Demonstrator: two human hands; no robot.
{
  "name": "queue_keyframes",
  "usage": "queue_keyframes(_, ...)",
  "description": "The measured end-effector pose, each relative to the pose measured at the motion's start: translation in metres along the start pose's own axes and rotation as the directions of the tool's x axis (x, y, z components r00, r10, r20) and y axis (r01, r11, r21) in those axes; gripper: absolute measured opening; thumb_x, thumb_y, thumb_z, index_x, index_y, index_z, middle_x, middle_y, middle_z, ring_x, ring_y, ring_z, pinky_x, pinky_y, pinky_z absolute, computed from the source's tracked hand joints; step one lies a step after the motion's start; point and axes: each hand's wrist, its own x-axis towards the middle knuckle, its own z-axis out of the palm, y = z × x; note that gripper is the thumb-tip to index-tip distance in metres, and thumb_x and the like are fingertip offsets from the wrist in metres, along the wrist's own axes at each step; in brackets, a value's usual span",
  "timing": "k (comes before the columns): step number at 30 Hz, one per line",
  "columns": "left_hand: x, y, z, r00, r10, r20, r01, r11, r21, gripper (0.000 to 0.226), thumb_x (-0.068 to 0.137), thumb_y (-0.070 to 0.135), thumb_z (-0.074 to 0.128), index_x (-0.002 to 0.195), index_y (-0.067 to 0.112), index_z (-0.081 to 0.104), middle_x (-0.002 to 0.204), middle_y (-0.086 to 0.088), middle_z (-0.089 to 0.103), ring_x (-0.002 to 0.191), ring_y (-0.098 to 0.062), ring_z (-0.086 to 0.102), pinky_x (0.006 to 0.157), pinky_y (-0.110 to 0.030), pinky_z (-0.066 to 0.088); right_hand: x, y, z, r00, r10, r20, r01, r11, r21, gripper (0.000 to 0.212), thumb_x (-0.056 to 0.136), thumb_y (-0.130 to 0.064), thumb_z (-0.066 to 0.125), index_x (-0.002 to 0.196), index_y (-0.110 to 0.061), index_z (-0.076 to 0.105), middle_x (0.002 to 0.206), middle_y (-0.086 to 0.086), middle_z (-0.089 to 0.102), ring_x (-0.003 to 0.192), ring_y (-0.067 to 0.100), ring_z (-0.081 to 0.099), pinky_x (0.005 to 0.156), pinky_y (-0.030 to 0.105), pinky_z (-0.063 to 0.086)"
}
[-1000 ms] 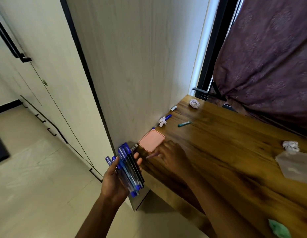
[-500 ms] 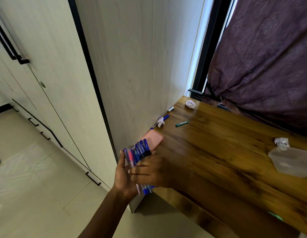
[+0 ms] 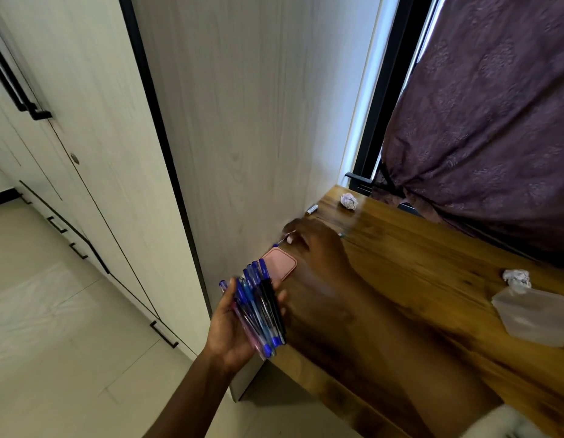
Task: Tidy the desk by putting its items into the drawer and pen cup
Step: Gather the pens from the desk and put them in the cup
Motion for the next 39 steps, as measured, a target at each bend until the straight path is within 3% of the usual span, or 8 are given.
queue_keyframes(3,0.007,0.004,0.007,0.999,-0.011,0.033,0.013,0.999,-0.044,0.080,0.068,0.046,0.076,0.134,0.009,0.052,0.132,-0.016,0.057,0.111,-0.033,0.062,0.098,-0.044,0.044,0.048,0.056,0.020,0.981,0.190,0.034,-0.187,0.979,-0.076,0.030,0.082,0.000,0.050,0.102,-0.016,0.066,0.103,0.006,0.069,0.096,0.025,0.063,0.073,0.029,0.048)
queue_keyframes(6,0.015,0.005,0.012,1.000,-0.002,0.010,0.002,1.000,-0.030,0.086,0.055,0.038,0.088,0.130,0.009,0.057,0.134,-0.018,0.055,0.110,-0.036,0.062,0.094,-0.048,0.046,0.071,0.093,0.035,0.943,0.271,0.196,-0.228,0.949,-0.218,0.036,0.084,-0.002,0.044,0.111,-0.018,0.063,0.115,0.010,0.064,0.107,0.028,0.057,0.081,0.032,0.045)
queue_keyframes(11,0.035,0.007,0.009,1.000,0.014,-0.014,-0.015,0.999,-0.041,0.092,0.048,0.035,0.092,0.129,0.009,0.057,0.133,-0.019,0.055,0.114,-0.036,0.060,0.095,-0.051,0.045,0.097,0.119,0.045,0.903,0.197,0.382,-0.046,0.927,-0.371,0.044,0.090,-0.004,0.045,0.129,-0.021,0.055,0.134,0.011,0.054,0.120,0.029,0.051,0.092,0.032,0.041)
queue_keyframes(20,0.046,-0.001,0.006,0.999,0.028,-0.040,-0.026,0.999,0.032,0.098,0.049,0.040,0.091,0.134,0.013,0.052,0.133,-0.020,0.055,0.112,-0.037,0.060,0.090,-0.048,0.051,0.122,0.160,0.062,0.846,0.094,0.524,0.241,0.810,-0.534,0.036,0.084,-0.014,0.058,0.119,-0.022,0.053,0.123,0.002,0.052,0.120,0.025,0.042,0.086,0.038,0.041)
queue_keyframes(23,0.049,-0.001,0.004,1.000,0.016,-0.027,-0.016,1.000,0.027,0.091,0.052,0.041,0.089,0.131,0.012,0.055,0.134,-0.019,0.054,0.111,-0.036,0.061,0.089,-0.046,0.052,0.126,0.171,0.062,0.846,0.066,0.529,0.291,0.774,-0.563,0.042,0.082,-0.015,0.063,0.121,-0.020,0.049,0.124,0.002,0.051,0.120,0.025,0.043,0.088,0.040,0.040)
queue_keyframes(27,0.052,0.000,0.004,1.000,0.017,-0.002,-0.017,0.999,0.040,0.083,0.062,0.043,0.083,0.133,0.011,0.053,0.137,-0.019,0.051,0.116,-0.035,0.058,0.092,-0.045,0.052,0.130,0.180,0.059,0.873,0.012,0.487,0.306,0.764,-0.568,0.024,0.091,-0.017,0.048,0.115,-0.016,0.050,0.117,0.006,0.059,0.112,0.028,0.053,0.087,0.038,0.039)
queue_keyframes(30,0.053,0.001,0.005,1.000,0.019,-0.009,-0.018,0.999,0.039,0.085,0.059,0.042,0.085,0.132,0.010,0.054,0.136,-0.020,0.052,0.115,-0.036,0.059,0.091,-0.045,0.052,0.138,0.181,0.049,0.882,-0.022,0.470,0.316,0.769,-0.556,0.020,0.092,-0.019,0.049,0.111,-0.019,0.054,0.111,0.004,0.060,0.104,0.027,0.058,0.081,0.037,0.044)
queue_keyframes(39,0.052,0.002,0.011,1.000,0.001,0.014,-0.002,1.000,0.018,0.098,0.054,0.038,0.089,0.138,0.014,0.045,0.136,-0.020,0.053,0.116,-0.036,0.058,0.090,-0.047,0.053,0.171,0.159,-0.017,0.910,-0.074,0.408,0.236,0.902,-0.361,0.019,0.083,-0.006,0.063,0.101,-0.011,0.064,0.105,0.007,0.062,0.094,0.024,0.061,0.079,0.032,0.047)
